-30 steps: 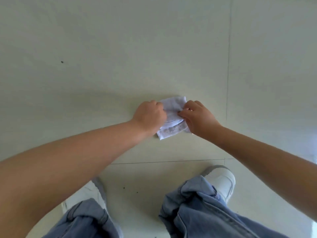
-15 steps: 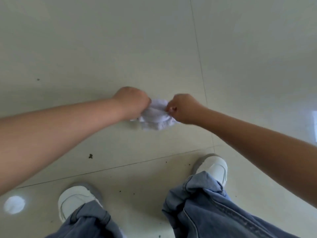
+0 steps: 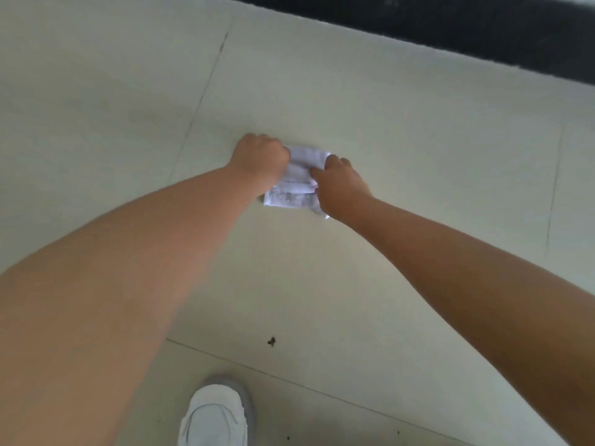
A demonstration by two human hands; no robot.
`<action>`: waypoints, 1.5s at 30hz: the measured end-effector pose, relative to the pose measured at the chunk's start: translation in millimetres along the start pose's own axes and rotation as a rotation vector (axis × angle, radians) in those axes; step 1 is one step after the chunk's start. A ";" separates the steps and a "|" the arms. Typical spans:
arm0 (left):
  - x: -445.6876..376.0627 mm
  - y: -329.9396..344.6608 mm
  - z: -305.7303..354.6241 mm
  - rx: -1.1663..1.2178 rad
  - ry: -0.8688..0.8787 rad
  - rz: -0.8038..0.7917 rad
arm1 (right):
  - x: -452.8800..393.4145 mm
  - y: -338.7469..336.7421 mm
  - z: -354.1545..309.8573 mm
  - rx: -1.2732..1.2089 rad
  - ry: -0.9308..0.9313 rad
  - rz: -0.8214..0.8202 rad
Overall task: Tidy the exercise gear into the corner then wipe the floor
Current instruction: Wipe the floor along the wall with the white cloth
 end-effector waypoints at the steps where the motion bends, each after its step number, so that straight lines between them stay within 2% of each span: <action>1: 0.5 7.4 -6.6 0.017 -0.025 -0.020 | -5.7 1.7 -8.2 0.009 -0.023 -0.014; 5: 22.4 39.5 -31.2 0.151 -0.144 -0.065 | -20.8 12.9 -38.4 0.026 -0.126 0.011; 7: 43.4 55.2 -34.0 0.234 -0.141 -0.064 | -20.1 22.9 -45.7 -0.026 -0.177 0.022; 11: 94.3 79.2 -5.3 0.179 0.224 0.104 | 27.1 51.1 -40.6 -0.042 -0.347 -0.112; 14: 130.9 97.1 26.4 0.278 0.498 0.062 | 89.2 70.2 -30.5 0.046 -0.482 -0.262; 16: 148.7 91.5 57.2 0.269 0.667 -0.036 | 126.6 81.3 -22.0 0.085 -0.517 -0.349; 17: 156.2 87.3 72.2 0.221 0.696 -0.177 | 143.0 88.4 -17.4 0.098 -0.518 -0.414; 20: 174.0 93.2 113.9 0.154 0.658 -0.614 | 181.9 106.7 -5.6 0.130 -0.572 -0.694; 22: 178.2 88.9 135.1 0.183 0.664 -0.682 | 197.0 103.4 1.1 0.124 -0.576 -0.823; 27: 127.9 46.4 135.9 0.391 0.514 -0.517 | 184.1 61.3 43.9 -0.154 -0.240 -0.708; 29: 104.0 19.0 136.6 0.454 0.495 -0.469 | 180.2 43.3 66.0 -0.275 -0.131 -0.689; 32: 77.2 -8.8 154.8 0.426 0.514 -0.455 | 187.3 20.4 92.7 -0.352 0.003 -0.604; 37: 48.4 -46.7 204.7 0.199 0.564 -0.242 | 210.5 18.3 129.2 -0.128 0.249 -0.271; 41: 47.0 -62.9 258.1 0.016 0.714 -0.057 | 233.6 35.5 159.0 -0.084 0.421 -0.263; 45: 48.9 -57.5 298.3 -0.076 0.811 -0.006 | 266.9 59.3 178.4 -0.103 0.574 -0.202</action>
Point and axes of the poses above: each hand's wrist, its own x-axis away from the middle knuckle, its own y-axis out of the palm, z = x × y, the point moved 1 cm from there along -x, towards the middle knuckle, and after that the axes turned 7 degrees about x, right-handed, at the moved point
